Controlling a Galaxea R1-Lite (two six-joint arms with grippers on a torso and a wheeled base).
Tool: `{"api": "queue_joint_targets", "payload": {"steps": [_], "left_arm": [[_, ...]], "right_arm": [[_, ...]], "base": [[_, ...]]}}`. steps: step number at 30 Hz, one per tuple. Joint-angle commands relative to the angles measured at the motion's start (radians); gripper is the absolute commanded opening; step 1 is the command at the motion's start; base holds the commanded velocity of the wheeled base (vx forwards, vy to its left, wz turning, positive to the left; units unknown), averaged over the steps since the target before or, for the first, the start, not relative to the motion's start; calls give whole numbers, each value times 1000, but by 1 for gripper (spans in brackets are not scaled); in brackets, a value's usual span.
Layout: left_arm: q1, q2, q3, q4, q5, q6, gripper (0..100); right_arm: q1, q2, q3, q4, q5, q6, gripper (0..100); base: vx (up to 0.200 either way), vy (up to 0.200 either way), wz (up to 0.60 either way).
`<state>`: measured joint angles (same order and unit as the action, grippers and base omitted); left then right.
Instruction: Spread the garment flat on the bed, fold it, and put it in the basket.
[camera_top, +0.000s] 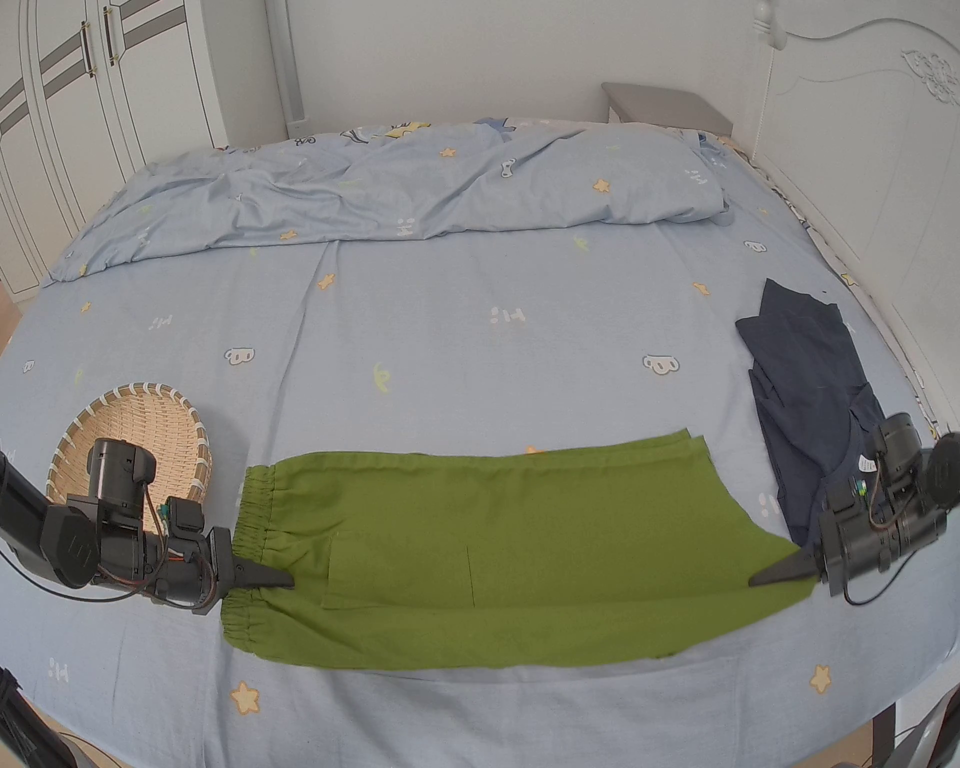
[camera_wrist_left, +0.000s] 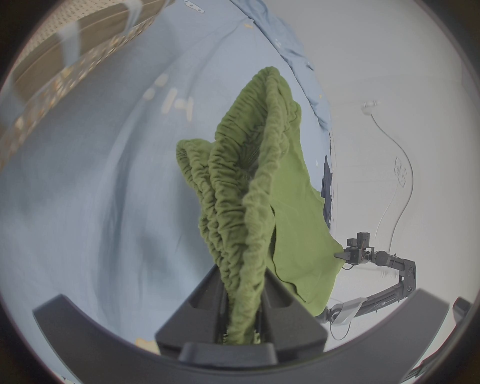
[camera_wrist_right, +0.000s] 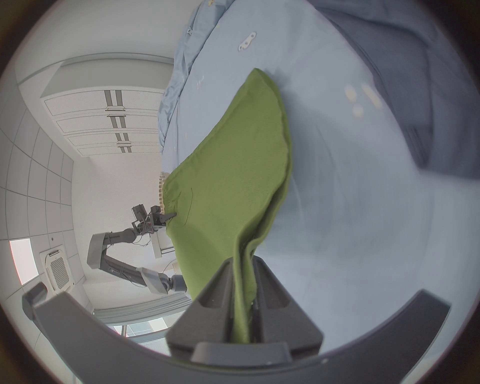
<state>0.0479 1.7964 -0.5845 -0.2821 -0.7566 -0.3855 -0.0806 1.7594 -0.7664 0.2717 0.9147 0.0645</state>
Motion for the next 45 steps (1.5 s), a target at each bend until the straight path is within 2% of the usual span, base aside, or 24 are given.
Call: {"api": "queue_joint_targets", "payload": {"steps": [1, 7, 13, 14, 20, 24, 28, 34, 36, 39, 40, 42, 45], "left_arm": [[9, -101, 176, 31, -3, 109, 0], [35, -98, 207, 32, 0, 154, 0], [72, -95, 204, 29, -4, 154, 0], [87, -97, 203, 29, -4, 154, 0], [132, -97, 195, 29, -4, 162, 0], [158, -91, 192, 31, -6, 214, 0], [176, -97, 189, 31, -6, 234, 0], [165, -176, 144, 47, 29, 226, 0], [161, -255, 100, 89, 92, 224, 0], [141, -302, 37, 161, 128, 224, 0], [118, -339, -32, 265, 149, 224, 0], [99, -374, -86, 370, 169, 228, 0], [90, -423, -129, 462, 194, 232, 0]], "right_arm": [[19, -270, 314, -115, 0, -26, 0], [42, -273, 450, -232, 1, -28, 0], [56, -236, 490, -296, -2, -31, 0], [56, -213, 493, -312, -3, -31, 100], [39, -215, 496, -327, -5, -32, 100], [7, -248, 481, -327, -43, -32, 100], [-21, -288, 457, -327, -45, -32, 100], [-28, -413, 312, -313, -94, -17, 100], [-11, -422, 222, -289, -138, 0, 100], [15, -429, 162, -256, -177, 14, 100], [48, -443, 110, -226, -215, 21, 100], [65, -454, 81, -233, -241, 21, 100], [81, -454, 50, -227, -246, 25, 100]], "base": [[0, 0, 0], [0, 0, 0], [0, 0, 0], [0, 0, 0], [0, 0, 0], [0, 0, 0], [0, 0, 0], [0, 0, 0], [0, 0, 0], [0, 0, 0], [0, 0, 0], [0, 0, 0], [0, 0, 0]]}}
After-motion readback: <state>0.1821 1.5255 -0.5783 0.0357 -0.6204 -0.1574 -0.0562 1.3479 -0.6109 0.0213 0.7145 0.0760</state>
